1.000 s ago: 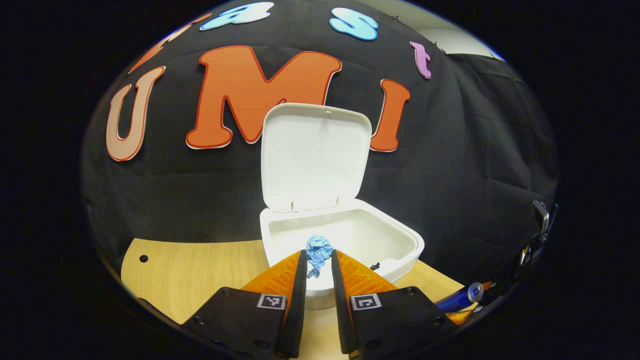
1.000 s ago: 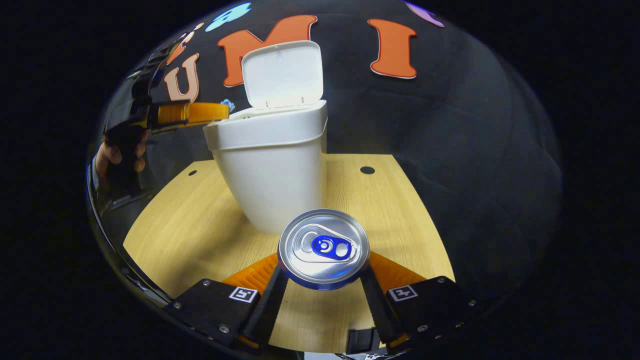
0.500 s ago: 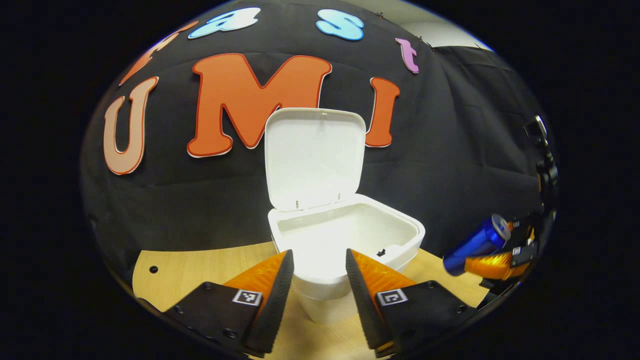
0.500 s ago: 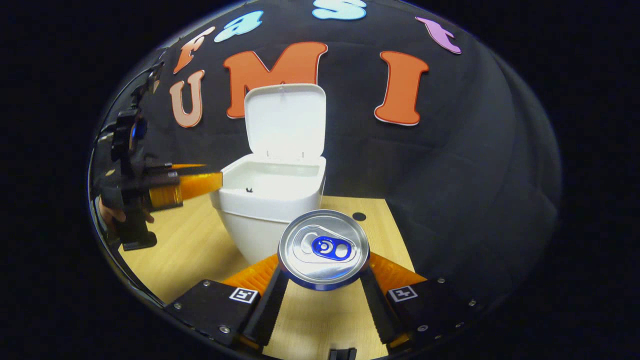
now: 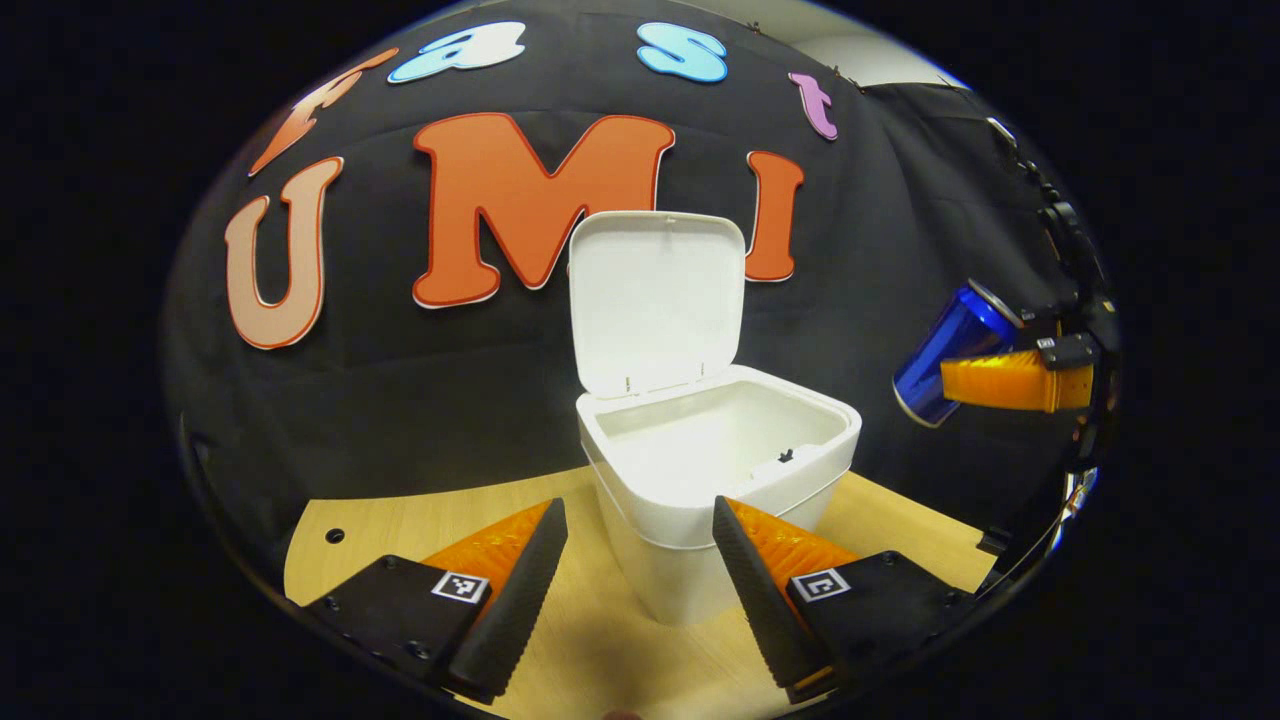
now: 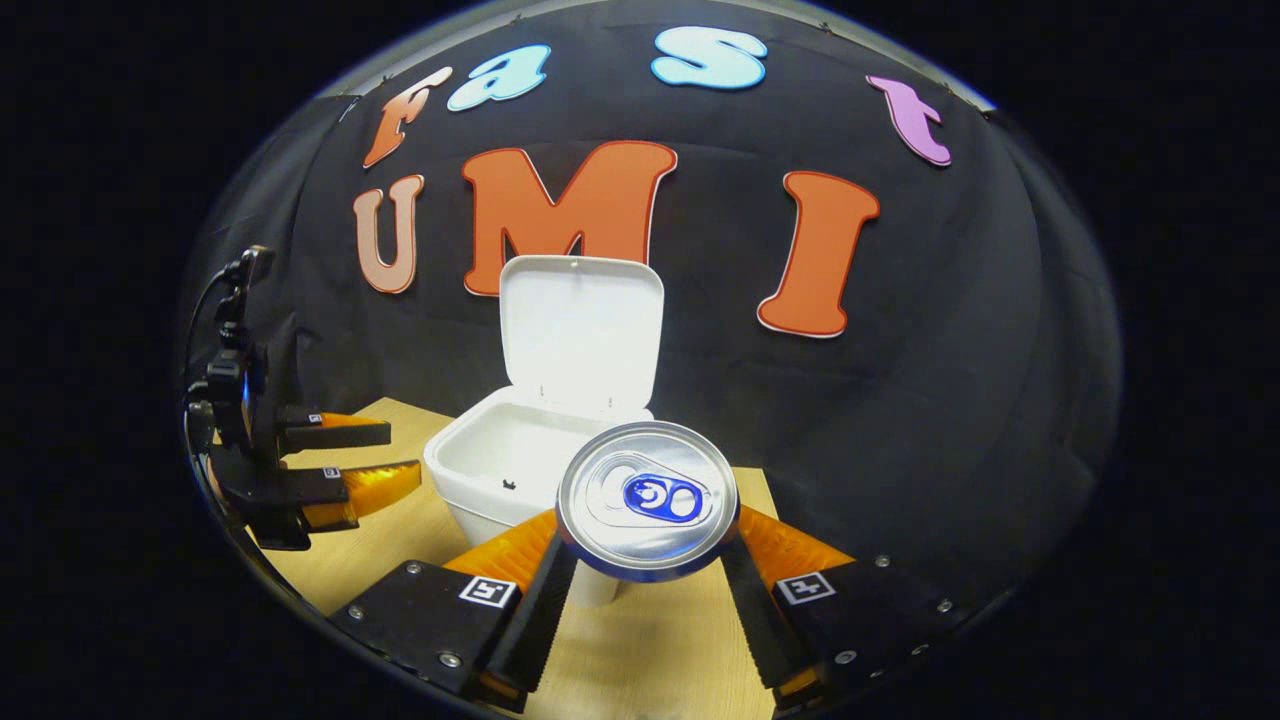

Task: Press the lid of the desktop garbage bin to open it, pick up the crumpled paper on the desktop and throw it into the bin, then pick up the pop can on the desktop and drop it into the bin, and finally close the garbage bin lid.

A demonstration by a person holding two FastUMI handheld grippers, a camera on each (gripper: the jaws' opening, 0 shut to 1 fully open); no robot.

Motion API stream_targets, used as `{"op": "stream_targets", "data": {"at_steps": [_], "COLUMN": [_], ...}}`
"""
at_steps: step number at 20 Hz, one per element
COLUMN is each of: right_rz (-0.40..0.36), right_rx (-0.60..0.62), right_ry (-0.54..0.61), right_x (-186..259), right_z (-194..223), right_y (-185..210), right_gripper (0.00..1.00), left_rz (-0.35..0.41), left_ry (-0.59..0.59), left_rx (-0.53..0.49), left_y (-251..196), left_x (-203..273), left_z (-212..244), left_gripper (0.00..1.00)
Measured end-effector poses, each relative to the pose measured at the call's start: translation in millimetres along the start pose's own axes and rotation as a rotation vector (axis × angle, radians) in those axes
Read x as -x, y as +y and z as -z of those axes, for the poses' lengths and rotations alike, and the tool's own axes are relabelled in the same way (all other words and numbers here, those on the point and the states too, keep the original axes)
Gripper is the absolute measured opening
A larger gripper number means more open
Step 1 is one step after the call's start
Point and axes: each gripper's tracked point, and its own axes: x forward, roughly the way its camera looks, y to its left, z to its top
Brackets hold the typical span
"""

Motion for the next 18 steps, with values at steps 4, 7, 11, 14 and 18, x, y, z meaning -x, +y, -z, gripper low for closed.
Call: {"op": "stream_targets", "data": {"at_steps": [4, 7, 11, 14, 18], "right_rz": [-0.027, -0.055, -0.083, -0.103, -0.119], "right_rx": [0.015, 0.027, 0.045, 0.062, 0.086], "right_ry": [-0.037, -0.054, -0.066, -0.066, -0.041], "right_x": [-5, -11, -23, -35, -53], "right_z": [-24, -37, -45, -46, -38], "right_y": [13, 24, 38, 48, 59], "right_gripper": [0.79, 0.79, 0.80, 0.79, 0.80], "left_rz": [-0.037, -0.065, -0.117, -0.164, -0.229], "left_ry": [0.023, 0.031, 0.048, 0.051, 0.063], "left_rx": [0.012, 0.029, 0.067, 0.077, 0.118], "left_y": [13, 24, 43, 59, 83], "left_x": [13, 24, 41, 58, 80], "left_z": [14, 22, 36, 45, 58], "left_gripper": [0.94, 0.94, 0.94, 0.94, 0.94]}}
